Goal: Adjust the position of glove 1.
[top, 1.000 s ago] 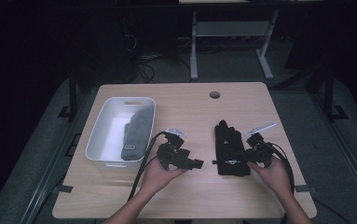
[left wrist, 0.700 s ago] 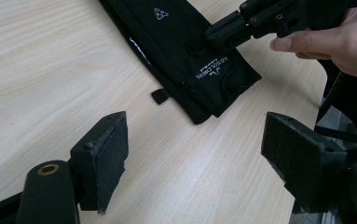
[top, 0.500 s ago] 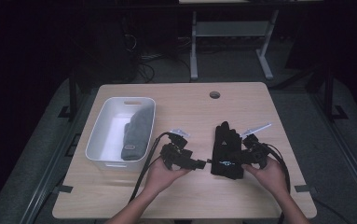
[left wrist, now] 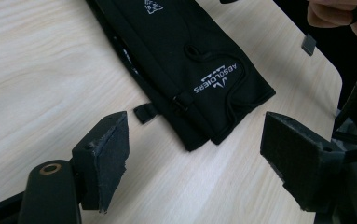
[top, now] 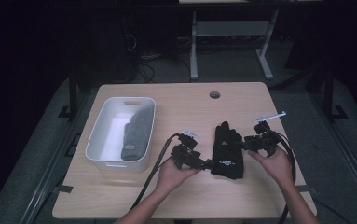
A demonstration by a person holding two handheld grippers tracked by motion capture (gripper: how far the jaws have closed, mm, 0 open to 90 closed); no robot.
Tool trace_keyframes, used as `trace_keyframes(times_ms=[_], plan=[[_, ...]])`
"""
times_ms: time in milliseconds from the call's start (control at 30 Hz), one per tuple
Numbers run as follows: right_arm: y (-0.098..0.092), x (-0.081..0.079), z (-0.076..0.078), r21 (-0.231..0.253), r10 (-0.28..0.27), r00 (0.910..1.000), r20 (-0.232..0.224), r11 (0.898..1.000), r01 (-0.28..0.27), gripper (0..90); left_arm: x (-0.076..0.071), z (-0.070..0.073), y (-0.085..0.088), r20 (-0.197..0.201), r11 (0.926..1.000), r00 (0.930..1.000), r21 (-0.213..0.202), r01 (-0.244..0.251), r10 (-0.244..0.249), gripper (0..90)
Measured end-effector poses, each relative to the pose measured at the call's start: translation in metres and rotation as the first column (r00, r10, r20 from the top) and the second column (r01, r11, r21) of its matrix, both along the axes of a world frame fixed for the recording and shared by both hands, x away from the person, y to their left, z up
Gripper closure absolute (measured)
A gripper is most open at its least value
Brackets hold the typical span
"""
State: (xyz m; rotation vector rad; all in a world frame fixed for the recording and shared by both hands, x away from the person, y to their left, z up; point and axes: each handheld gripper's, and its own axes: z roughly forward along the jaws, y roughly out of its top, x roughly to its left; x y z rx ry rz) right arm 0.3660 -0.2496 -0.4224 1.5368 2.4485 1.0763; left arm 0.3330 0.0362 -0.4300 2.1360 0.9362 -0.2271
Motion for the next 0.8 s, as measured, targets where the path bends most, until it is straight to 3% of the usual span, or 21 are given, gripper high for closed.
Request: trace_keyframes(times_ms=[200, 333, 500, 567, 700, 800], plan=[[0.001, 0.011, -0.009, -0.028, -0.016, 0.9997, -0.020, 0.999, 0.016, 35.5, 0.002, -0.011, -0.020, -0.029, 1.0000, 0.9995, 0.000, 0.010, -0.010, 25.6], [0.003, 0.017, -0.013, -0.046, -0.024, 0.9991, -0.036, 0.999, 0.023, 35.9, 0.003, -0.016, -0.031, -0.010, 0.9984, 0.9999, 0.055, 0.013, -0.013, 26.5], [0.004, 0.023, -0.019, -0.064, -0.035, 0.9983, -0.046, 0.997, 0.032, 36.0, 0.003, -0.024, -0.038, -0.029, 0.9976, 0.9995, 0.069, 0.011, -0.009, 27.6], [0.005, 0.025, -0.022, -0.065, -0.043, 0.9978, -0.049, 0.997, 0.040, 36.2, 0.002, -0.026, -0.040, -0.035, 0.9951, 0.9993, 0.097, 0.018, -0.015, 28.8], [0.006, 0.027, -0.026, -0.069, -0.060, 0.9965, -0.059, 0.996, 0.056, 37.0, -0.002, -0.025, -0.046, 0.008, 0.9910, 0.9996, 0.131, 0.028, -0.029, 33.6], [0.007, 0.028, -0.028, -0.077, -0.065, 0.9959, -0.062, 0.995, 0.060, 38.1, -0.008, -0.024, -0.054, 0.088, 0.9786, 0.9952, 0.204, 0.025, -0.043, 41.2]])
